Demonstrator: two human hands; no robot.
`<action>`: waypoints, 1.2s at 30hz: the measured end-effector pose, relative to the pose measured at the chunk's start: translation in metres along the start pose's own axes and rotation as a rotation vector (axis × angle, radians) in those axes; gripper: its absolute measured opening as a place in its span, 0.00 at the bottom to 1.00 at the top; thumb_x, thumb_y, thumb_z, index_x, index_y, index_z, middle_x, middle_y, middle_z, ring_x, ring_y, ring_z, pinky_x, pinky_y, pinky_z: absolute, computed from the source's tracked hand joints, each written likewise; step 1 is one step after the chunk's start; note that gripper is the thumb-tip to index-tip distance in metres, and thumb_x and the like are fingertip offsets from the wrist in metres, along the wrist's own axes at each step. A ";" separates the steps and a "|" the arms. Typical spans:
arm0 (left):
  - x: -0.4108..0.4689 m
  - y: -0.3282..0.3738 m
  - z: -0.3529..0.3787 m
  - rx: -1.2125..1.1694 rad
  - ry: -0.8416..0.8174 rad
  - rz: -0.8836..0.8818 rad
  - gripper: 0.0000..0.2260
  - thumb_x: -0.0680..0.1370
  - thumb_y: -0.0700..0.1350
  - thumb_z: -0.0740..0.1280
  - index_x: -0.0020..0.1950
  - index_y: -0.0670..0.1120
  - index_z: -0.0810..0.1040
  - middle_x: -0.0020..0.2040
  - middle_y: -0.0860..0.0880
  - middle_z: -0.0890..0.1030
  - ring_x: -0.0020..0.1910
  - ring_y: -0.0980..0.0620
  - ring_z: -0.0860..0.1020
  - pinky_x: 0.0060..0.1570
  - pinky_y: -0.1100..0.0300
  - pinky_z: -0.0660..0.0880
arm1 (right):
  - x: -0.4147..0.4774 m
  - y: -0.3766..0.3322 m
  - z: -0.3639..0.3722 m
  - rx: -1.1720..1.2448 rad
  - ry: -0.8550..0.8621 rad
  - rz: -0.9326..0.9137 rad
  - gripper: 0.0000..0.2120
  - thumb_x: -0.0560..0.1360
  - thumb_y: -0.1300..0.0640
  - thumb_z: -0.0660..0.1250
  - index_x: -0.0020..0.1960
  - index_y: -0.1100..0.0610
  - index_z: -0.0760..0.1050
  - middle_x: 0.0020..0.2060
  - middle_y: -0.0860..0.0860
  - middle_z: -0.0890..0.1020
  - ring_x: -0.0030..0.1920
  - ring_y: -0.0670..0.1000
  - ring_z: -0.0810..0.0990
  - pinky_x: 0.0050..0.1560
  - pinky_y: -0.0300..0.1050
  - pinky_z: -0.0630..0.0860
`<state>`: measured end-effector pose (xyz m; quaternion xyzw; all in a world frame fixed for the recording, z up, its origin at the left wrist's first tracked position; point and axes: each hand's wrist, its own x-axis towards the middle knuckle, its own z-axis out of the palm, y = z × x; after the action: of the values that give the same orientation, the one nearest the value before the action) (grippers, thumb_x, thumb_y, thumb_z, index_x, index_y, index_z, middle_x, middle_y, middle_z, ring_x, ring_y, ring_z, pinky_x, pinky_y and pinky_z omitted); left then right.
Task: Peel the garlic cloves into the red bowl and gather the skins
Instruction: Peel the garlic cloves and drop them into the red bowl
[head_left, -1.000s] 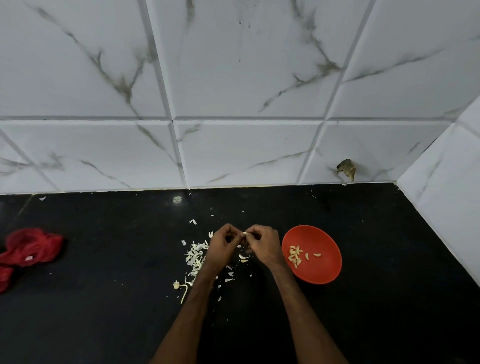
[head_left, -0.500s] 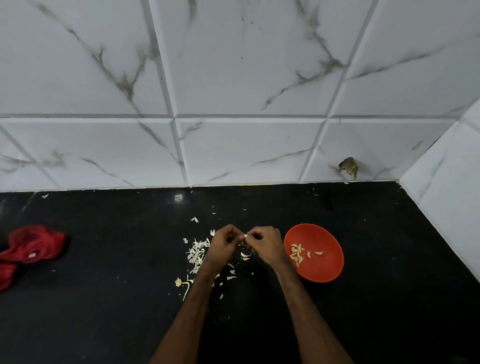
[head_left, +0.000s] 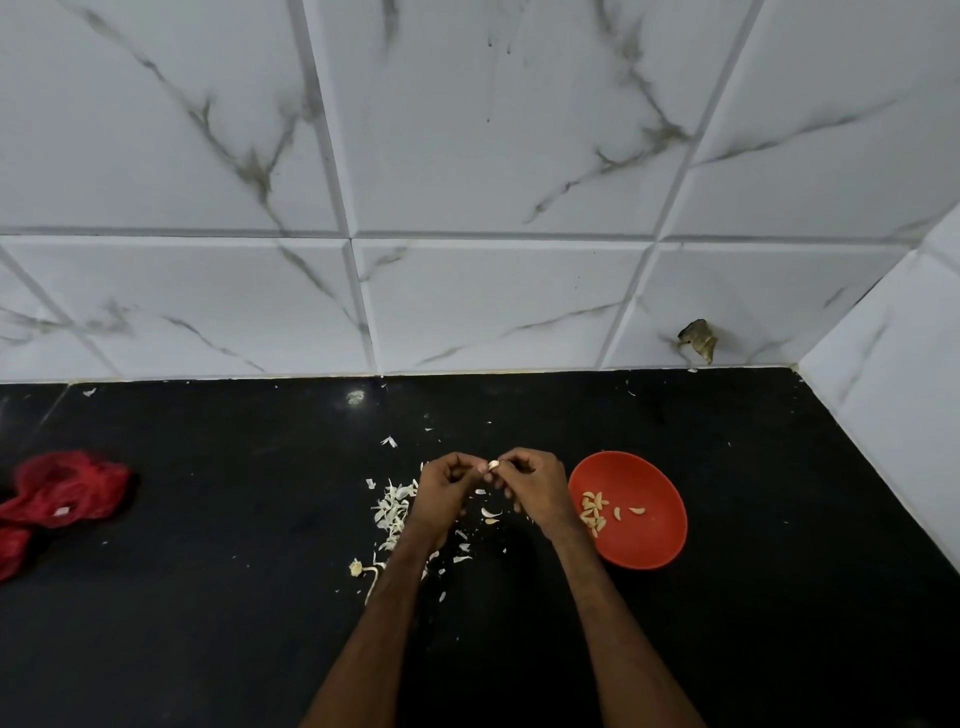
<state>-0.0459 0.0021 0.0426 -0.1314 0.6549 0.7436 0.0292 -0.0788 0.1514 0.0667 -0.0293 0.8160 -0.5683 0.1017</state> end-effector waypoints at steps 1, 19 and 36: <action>0.000 0.001 0.000 0.018 -0.015 0.009 0.02 0.79 0.39 0.70 0.48 0.42 0.82 0.43 0.42 0.85 0.42 0.40 0.77 0.39 0.55 0.71 | 0.000 0.001 -0.001 -0.018 0.008 -0.002 0.06 0.76 0.61 0.70 0.42 0.56 0.84 0.33 0.54 0.84 0.28 0.46 0.77 0.24 0.39 0.71; 0.001 0.004 0.008 0.004 0.082 -0.006 0.04 0.80 0.35 0.66 0.48 0.36 0.80 0.39 0.46 0.84 0.37 0.59 0.82 0.40 0.67 0.77 | 0.005 -0.002 0.005 -0.233 -0.011 -0.071 0.05 0.74 0.51 0.70 0.41 0.49 0.83 0.36 0.41 0.85 0.39 0.41 0.83 0.47 0.53 0.82; 0.002 0.007 0.007 -0.147 0.081 -0.264 0.10 0.82 0.45 0.65 0.41 0.46 0.78 0.34 0.51 0.75 0.28 0.58 0.67 0.23 0.66 0.56 | 0.010 -0.008 -0.005 -0.354 0.003 -0.070 0.06 0.78 0.53 0.67 0.45 0.47 0.82 0.37 0.42 0.83 0.39 0.41 0.81 0.43 0.43 0.79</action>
<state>-0.0505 0.0081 0.0502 -0.2481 0.5764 0.7733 0.0905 -0.0902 0.1519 0.0749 -0.0746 0.9020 -0.4189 0.0738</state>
